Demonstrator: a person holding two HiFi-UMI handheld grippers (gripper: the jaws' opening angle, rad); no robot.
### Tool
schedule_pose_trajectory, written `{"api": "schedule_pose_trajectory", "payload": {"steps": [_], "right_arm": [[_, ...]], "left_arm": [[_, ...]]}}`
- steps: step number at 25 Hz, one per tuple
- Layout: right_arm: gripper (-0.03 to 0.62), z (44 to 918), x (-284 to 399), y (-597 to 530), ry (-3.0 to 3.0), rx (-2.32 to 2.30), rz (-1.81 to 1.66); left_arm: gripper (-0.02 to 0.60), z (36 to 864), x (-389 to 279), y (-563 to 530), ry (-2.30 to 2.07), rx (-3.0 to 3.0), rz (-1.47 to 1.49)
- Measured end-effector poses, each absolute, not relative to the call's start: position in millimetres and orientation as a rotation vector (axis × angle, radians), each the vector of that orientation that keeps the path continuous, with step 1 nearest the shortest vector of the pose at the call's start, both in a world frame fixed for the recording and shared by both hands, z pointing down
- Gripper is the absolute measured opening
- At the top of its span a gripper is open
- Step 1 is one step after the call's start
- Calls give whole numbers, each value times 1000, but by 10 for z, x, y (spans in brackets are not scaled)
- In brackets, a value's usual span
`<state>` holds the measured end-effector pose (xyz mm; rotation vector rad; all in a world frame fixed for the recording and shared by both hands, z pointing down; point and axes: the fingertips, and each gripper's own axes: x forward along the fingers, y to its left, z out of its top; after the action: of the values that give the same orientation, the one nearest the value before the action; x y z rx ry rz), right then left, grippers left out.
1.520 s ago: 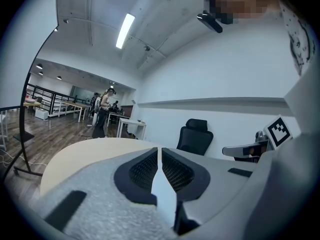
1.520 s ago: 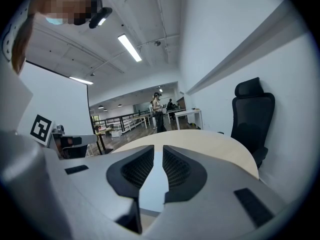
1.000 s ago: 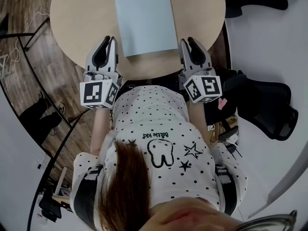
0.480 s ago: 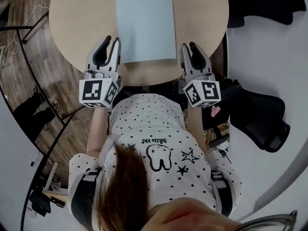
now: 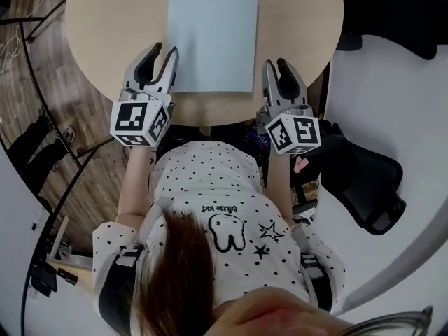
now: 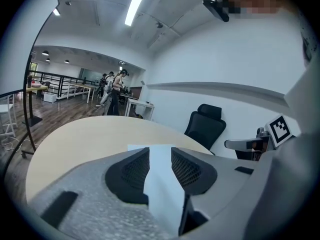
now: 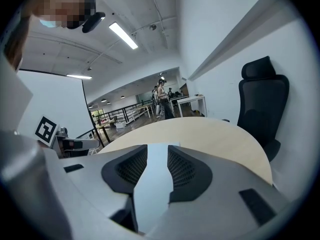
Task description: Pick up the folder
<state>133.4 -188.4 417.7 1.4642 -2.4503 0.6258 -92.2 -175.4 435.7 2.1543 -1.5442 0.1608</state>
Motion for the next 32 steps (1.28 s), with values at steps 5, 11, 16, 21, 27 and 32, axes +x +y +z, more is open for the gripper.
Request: {"api": "schedule_pose_trajectory", "payload": {"steps": [5, 11, 16, 21, 27, 32], "right_arm": [[143, 4358, 1232, -2093, -2443, 1405, 661], [150, 4587, 1125, -2311, -2423, 1354, 711], [156, 4824, 1022, -2424, -2393, 1320, 763], [164, 4977, 966, -2538, -2374, 1298, 792], [173, 5123, 981, -2586, -2345, 1282, 826], [192, 5349, 964, -2570, -2302, 1240, 862]], "left_arm": [[156, 4576, -1000, -1918, -1549, 2100, 187], [167, 4851, -1156, -2092, -1556, 2023, 213], [180, 5097, -1206, -2189, -1518, 1980, 245], [195, 5261, -1182, -2301, -1487, 1955, 254], [224, 5440, -1183, -2357, -1457, 1904, 260], [245, 5617, -1130, -2331, -1410, 1859, 270]]}}
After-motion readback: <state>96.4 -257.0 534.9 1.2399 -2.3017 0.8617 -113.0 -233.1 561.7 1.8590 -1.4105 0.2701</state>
